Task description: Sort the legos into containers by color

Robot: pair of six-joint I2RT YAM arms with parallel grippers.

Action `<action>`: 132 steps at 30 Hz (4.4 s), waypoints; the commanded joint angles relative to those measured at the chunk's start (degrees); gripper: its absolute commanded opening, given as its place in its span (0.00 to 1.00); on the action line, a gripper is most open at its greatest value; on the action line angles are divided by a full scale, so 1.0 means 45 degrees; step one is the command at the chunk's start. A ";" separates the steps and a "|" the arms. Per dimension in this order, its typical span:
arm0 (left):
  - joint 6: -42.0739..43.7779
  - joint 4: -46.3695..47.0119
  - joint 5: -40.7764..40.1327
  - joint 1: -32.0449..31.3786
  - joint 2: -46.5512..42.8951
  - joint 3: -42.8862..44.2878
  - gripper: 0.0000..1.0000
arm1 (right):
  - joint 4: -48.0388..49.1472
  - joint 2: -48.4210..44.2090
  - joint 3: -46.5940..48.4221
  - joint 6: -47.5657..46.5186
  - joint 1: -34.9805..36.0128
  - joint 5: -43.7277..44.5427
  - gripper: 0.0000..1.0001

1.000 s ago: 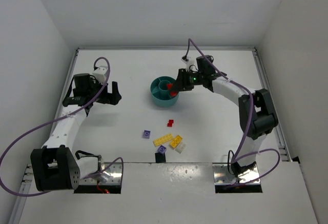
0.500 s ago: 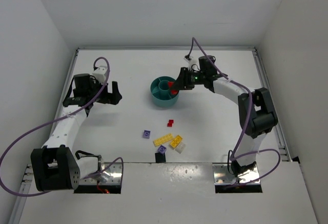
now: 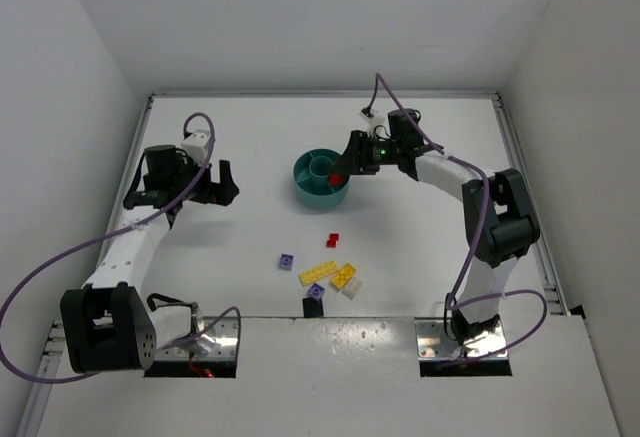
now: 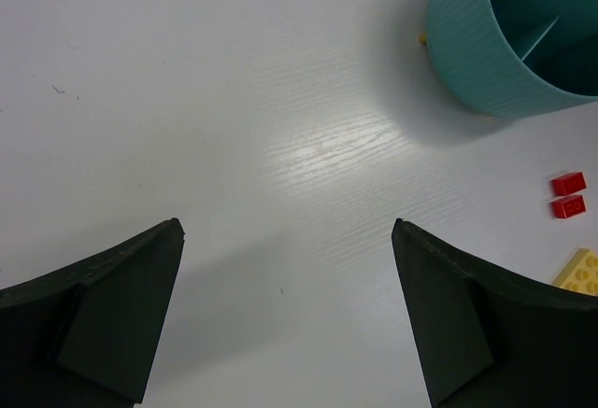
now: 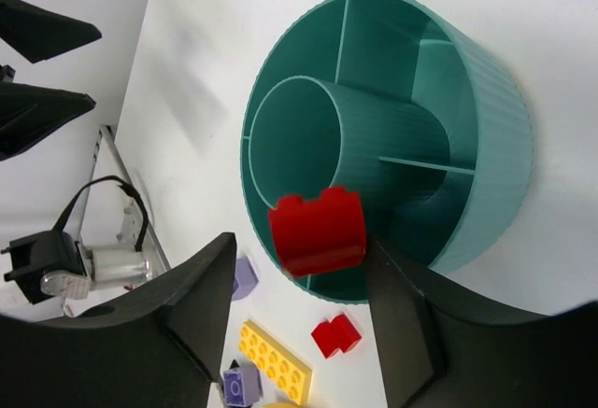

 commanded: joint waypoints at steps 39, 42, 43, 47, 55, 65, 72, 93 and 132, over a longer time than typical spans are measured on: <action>0.0179 0.0773 0.0221 0.0150 -0.1257 -0.0992 1.00 | -0.4771 -0.3531 -0.3341 -1.2000 0.4641 0.4367 0.57; 0.0297 0.0773 0.0085 0.0150 -0.1257 -0.0994 1.00 | -0.4069 -0.3043 -0.3459 -1.2118 0.4935 0.5346 0.62; 0.0297 0.0773 0.0084 0.0150 -0.1257 -0.0994 1.00 | -0.3796 -0.3041 -0.3459 -1.2118 0.4935 0.5697 0.62; 0.0414 0.0773 0.0084 0.0150 -0.1257 -0.0994 1.00 | -0.3676 -0.2222 -0.2855 -1.2118 0.5053 0.6013 0.72; 0.0531 0.0773 -0.0033 0.0150 -0.1374 -0.0994 1.00 | -0.3930 -0.1325 -0.2189 -1.1728 0.5306 0.5681 0.79; 0.0648 0.0773 -0.0033 0.0150 -0.1374 -0.0994 1.00 | -0.4067 -0.0289 -0.1486 -1.1454 0.5541 0.5933 0.80; 0.0648 0.0773 -0.0033 0.0150 -0.1374 -0.1111 1.00 | -0.3949 0.0082 -0.1486 -1.1572 0.5541 0.6306 0.75; 0.0765 0.0891 -0.0033 0.0150 -0.1257 -0.1111 1.00 | -0.4242 0.0025 -0.1739 -1.1689 0.5658 0.6774 0.33; 0.0648 0.1125 -0.0014 0.0150 -0.1257 -0.0994 1.00 | -0.4283 -0.0756 0.2420 -0.9325 0.2984 0.6560 0.28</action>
